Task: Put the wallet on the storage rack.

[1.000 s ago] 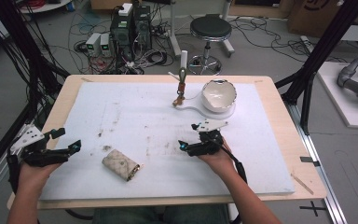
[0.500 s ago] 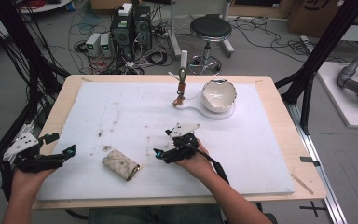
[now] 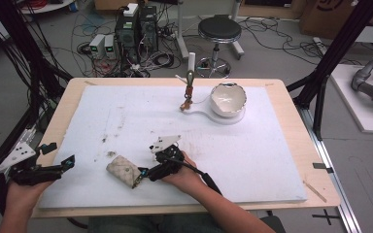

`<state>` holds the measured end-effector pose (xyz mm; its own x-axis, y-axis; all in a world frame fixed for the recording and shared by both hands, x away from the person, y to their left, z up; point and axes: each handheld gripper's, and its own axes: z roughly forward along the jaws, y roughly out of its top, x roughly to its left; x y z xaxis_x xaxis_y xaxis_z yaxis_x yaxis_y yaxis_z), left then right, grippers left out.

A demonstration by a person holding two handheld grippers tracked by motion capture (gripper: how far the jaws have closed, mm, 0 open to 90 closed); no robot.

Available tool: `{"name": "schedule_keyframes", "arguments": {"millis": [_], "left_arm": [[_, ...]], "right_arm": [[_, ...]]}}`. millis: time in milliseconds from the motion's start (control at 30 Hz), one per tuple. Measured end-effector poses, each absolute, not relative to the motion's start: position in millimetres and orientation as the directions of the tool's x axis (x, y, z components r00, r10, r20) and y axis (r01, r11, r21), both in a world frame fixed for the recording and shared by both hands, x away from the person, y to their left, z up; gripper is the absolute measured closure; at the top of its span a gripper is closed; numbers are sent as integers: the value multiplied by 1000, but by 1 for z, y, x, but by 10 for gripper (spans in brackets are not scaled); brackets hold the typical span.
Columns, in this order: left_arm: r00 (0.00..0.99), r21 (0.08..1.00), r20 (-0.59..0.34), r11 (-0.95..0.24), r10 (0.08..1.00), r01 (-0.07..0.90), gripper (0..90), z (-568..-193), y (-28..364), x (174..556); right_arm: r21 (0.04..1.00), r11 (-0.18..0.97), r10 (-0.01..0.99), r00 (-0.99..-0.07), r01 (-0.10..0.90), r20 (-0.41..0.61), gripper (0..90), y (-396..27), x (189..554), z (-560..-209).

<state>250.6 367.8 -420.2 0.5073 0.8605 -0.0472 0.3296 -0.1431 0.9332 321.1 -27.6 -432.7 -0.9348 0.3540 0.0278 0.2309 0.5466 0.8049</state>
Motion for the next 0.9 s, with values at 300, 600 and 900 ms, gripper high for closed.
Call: {"name": "schedule_keyframes", "arguments": {"millis": [300,600,900], "left_arm": [[497,932,-45,-142,866,332,131,-421,372,246],[491,931,-43,-143,870,336,131,-421,374,244],[489,931,-45,-141,871,337,131,-421,375,243]], "right_arm": [[782,569,338,-939,255,61,173,-3,312,-439],[769,574,338,-937,281,90,173,15,303,-446],[730,624,349,-935,277,57,173,25,299,-453]]}}
